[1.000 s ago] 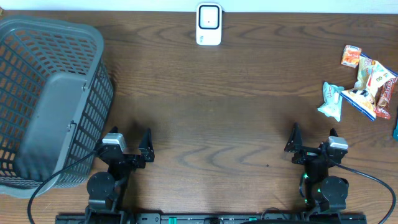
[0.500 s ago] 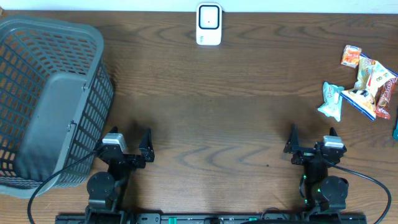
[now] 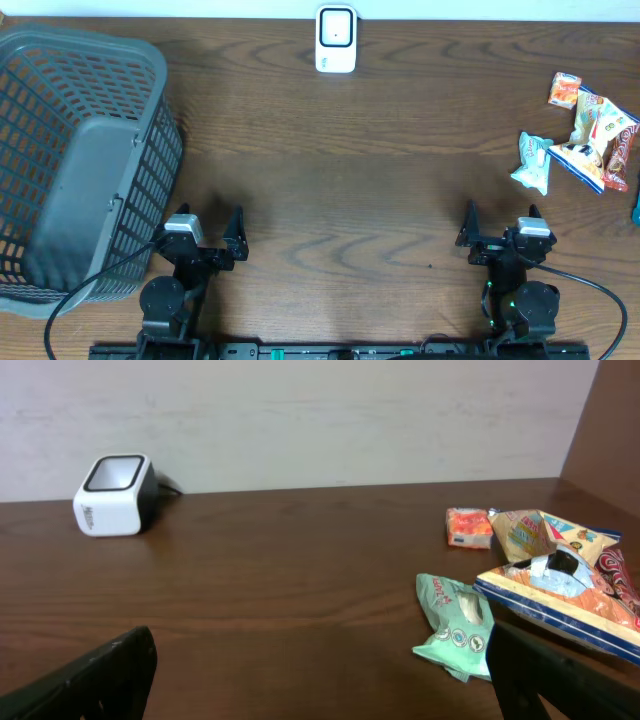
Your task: Scan the item barcode
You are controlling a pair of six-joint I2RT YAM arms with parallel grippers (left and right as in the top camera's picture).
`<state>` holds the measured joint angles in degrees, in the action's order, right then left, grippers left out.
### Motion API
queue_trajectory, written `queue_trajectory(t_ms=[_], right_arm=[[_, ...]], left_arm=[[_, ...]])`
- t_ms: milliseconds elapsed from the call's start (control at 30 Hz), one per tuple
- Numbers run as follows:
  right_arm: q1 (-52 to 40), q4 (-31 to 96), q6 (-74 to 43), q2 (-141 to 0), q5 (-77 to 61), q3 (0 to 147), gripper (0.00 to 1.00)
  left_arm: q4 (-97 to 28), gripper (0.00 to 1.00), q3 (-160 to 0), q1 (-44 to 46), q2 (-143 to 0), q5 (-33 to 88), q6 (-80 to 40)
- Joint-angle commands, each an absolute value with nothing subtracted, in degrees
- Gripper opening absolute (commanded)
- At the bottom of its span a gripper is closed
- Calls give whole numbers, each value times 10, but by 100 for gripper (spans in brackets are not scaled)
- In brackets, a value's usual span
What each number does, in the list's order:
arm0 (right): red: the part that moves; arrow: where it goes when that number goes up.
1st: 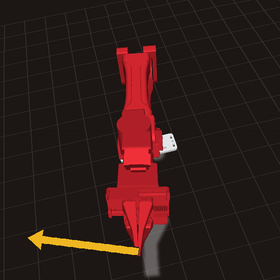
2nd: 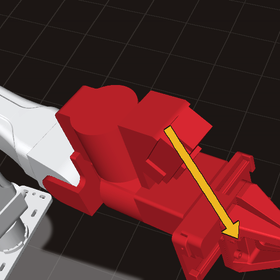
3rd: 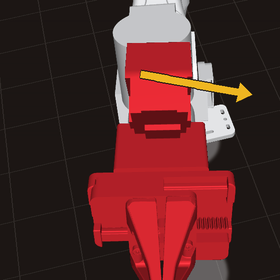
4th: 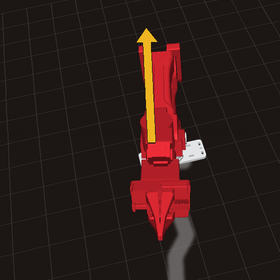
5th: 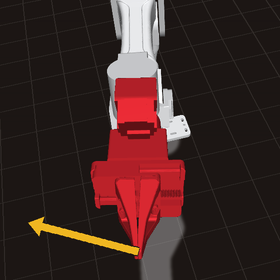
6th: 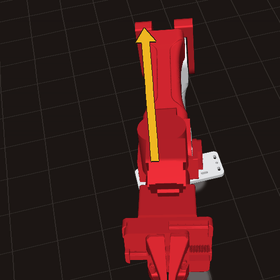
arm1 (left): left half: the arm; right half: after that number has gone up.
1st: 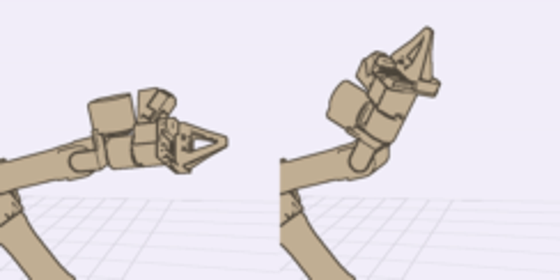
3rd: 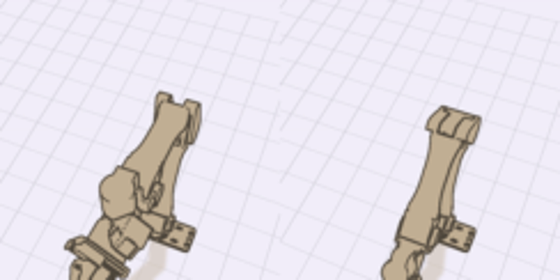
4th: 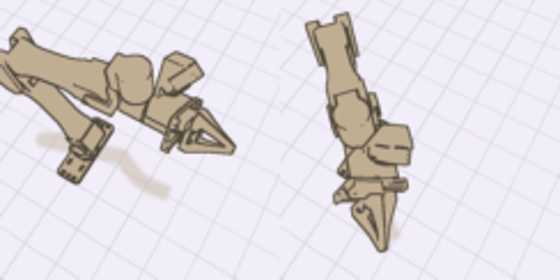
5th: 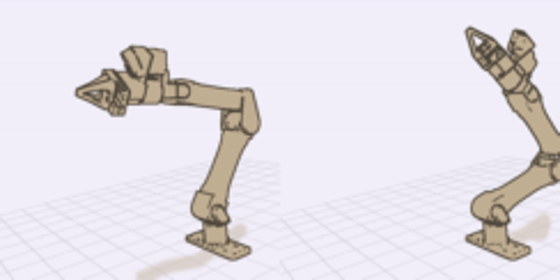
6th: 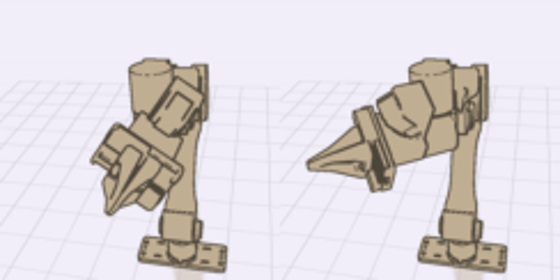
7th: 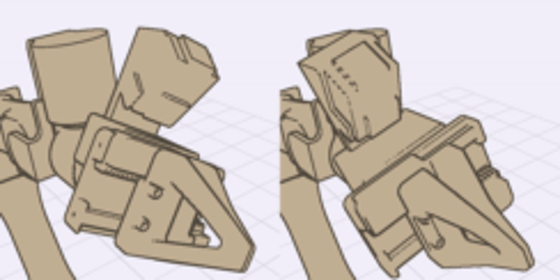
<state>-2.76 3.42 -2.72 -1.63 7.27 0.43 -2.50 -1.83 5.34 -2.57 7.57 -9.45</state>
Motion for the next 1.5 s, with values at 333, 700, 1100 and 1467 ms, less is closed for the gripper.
queue_trajectory(t_ms=[333, 700, 1100, 1467], right_arm=[[-30, 36, -21, -18, 69, 3, 99], [-30, 36, -20, -18, 69, 3, 99], [-30, 36, -20, -18, 69, 3, 99], [-30, 36, -20, -18, 69, 3, 99]], left_arm=[[-33, 98, -2, 51, -20, 69, -90], [-42, 98, -2, 9, -1, 6, 4], [-42, 98, -2, 9, -1, 17, 4], [-40, 98, -2, 9, -1, 17, 4]])
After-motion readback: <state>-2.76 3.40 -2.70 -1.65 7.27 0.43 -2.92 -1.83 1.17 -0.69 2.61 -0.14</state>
